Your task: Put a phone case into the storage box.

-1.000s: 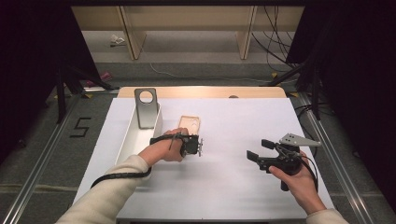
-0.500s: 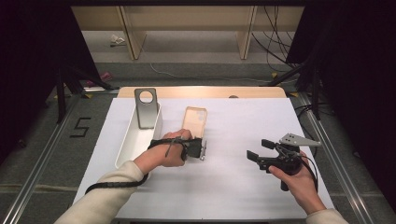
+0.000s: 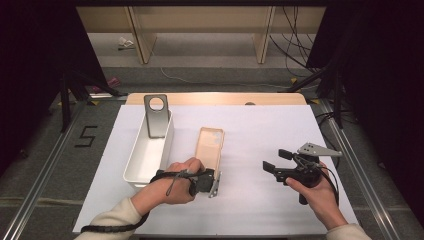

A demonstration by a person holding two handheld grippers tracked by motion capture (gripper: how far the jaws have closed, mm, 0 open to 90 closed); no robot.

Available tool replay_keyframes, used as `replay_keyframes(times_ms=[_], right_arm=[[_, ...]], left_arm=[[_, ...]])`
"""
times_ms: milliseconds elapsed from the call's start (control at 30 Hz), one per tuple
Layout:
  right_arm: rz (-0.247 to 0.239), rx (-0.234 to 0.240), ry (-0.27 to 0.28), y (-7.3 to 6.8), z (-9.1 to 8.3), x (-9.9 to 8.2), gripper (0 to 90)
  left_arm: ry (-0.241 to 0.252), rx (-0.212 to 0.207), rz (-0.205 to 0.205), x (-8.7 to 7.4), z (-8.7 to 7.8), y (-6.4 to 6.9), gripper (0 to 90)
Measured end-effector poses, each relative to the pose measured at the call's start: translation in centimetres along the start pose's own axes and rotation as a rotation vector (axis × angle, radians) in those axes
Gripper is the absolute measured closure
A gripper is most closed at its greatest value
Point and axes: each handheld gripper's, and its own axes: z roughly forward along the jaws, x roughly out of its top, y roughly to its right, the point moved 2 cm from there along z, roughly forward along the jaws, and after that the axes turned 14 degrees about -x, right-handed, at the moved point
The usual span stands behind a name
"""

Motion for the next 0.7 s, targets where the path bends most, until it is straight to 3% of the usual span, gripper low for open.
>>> replay_keyframes(times_ms=[233, 500, 700], right_arm=[[0.027, 0.049, 0.005, -1.1, 1.1, 0.5, 16.4], [0.015, 0.138, -0.023, -3.6, 4.2, 1.6, 16.5], [0.024, 0.164, -0.078, -5.2, 7.0, 2.2, 20.4]], left_arm=[[0.004, -0.004, 0.021, 0.6, -0.3, 1.5, 87.7], [0.009, -0.006, 0.064, 1.8, -0.4, 2.4, 87.7], [0.019, 0.013, 0.097, 2.4, -0.6, 2.6, 87.7]])
